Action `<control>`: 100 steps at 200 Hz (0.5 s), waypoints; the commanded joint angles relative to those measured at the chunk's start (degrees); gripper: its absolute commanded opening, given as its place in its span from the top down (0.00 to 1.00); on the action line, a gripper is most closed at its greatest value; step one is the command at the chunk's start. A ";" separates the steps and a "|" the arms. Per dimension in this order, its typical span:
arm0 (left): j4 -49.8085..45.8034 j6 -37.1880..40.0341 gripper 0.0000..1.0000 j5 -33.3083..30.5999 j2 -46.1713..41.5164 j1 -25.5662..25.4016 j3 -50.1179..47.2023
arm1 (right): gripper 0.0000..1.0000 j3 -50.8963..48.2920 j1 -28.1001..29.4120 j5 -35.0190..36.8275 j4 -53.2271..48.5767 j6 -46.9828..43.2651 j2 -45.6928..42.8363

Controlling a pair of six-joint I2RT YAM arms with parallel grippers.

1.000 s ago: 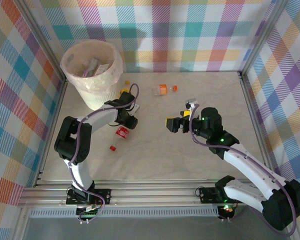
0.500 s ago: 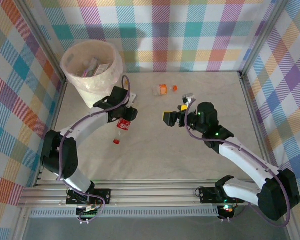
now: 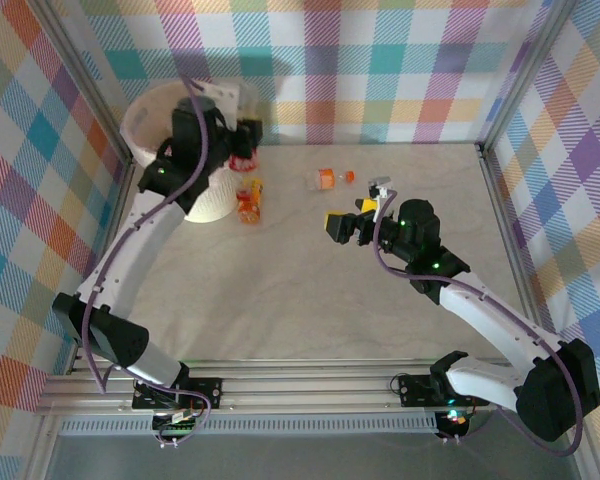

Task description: Put the plastic bottles in the bin

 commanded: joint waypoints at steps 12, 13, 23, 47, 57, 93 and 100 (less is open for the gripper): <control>4.41 -4.07 0.57 -9.10 6.32 4.24 12.78 | 0.00 0.70 0.24 0.83 2.37 1.46 -1.66; 4.41 -3.97 0.58 -9.36 6.58 4.32 13.21 | 0.00 0.61 0.24 0.84 2.38 1.54 -1.70; 6.28 -2.60 0.59 -12.18 8.55 5.09 16.55 | 0.00 -0.11 0.24 1.06 2.44 2.01 -1.99; 12.93 0.89 0.59 -17.98 12.83 7.65 19.50 | 0.00 -0.90 0.24 2.00 1.83 2.24 -2.44; 15.83 1.68 0.59 -20.63 14.62 8.72 19.60 | 0.00 -0.98 0.24 1.99 1.02 2.33 -2.59; 12.21 -0.56 0.58 -19.91 18.69 12.29 22.49 | 0.00 -4.62 0.20 4.09 -0.46 4.38 -4.82; 11.57 -1.51 0.57 -19.35 18.82 13.01 22.30 | 0.00 -5.38 0.24 5.12 -0.50 4.84 -5.14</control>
